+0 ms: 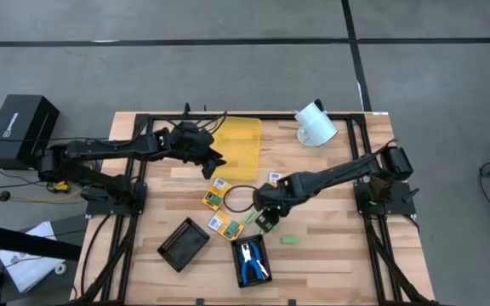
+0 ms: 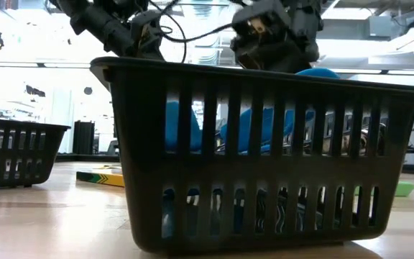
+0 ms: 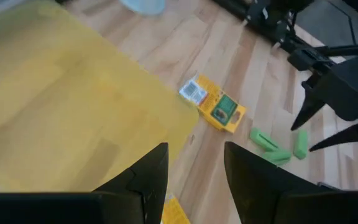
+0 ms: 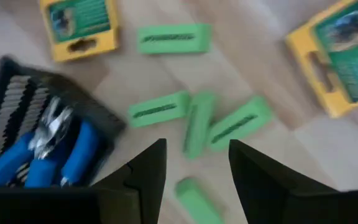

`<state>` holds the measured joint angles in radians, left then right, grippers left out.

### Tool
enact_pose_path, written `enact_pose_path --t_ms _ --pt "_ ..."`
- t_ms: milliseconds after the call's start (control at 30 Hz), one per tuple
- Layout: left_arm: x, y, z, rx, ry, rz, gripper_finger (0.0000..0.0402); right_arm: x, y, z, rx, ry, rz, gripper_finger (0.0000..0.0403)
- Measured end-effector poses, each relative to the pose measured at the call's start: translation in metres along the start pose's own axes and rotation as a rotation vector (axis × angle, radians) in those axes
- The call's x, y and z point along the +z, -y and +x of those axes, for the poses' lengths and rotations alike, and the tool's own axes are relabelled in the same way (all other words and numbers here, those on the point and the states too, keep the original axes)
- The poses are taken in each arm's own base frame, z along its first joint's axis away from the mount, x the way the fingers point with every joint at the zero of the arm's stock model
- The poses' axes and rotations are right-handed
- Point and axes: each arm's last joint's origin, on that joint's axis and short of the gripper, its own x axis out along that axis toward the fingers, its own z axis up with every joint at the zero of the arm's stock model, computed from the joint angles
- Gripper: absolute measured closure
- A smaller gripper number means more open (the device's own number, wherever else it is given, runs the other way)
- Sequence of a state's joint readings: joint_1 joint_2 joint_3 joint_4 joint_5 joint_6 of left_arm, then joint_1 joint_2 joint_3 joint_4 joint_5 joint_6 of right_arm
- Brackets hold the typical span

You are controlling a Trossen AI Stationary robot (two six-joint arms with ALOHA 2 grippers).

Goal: Pick & Place School Supplies
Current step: Put the box of crayon into the yellow bin

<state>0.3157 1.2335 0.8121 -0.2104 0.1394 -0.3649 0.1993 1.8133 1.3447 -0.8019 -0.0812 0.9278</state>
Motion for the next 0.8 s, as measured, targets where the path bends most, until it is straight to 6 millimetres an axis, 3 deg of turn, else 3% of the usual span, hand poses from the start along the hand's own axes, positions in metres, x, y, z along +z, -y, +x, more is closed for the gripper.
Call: enact_pose_path --t_ms 467,800 --pt "-0.008 -0.003 0.003 -0.010 -0.024 -0.063 0.0251 0.019 0.011 0.000 0.044 0.031 -0.114 0.0241" --pt "0.006 -0.016 0.000 0.009 0.085 -0.084 0.0251 0.039 0.029 -0.003 0.031 0.054 -0.094 0.0241"
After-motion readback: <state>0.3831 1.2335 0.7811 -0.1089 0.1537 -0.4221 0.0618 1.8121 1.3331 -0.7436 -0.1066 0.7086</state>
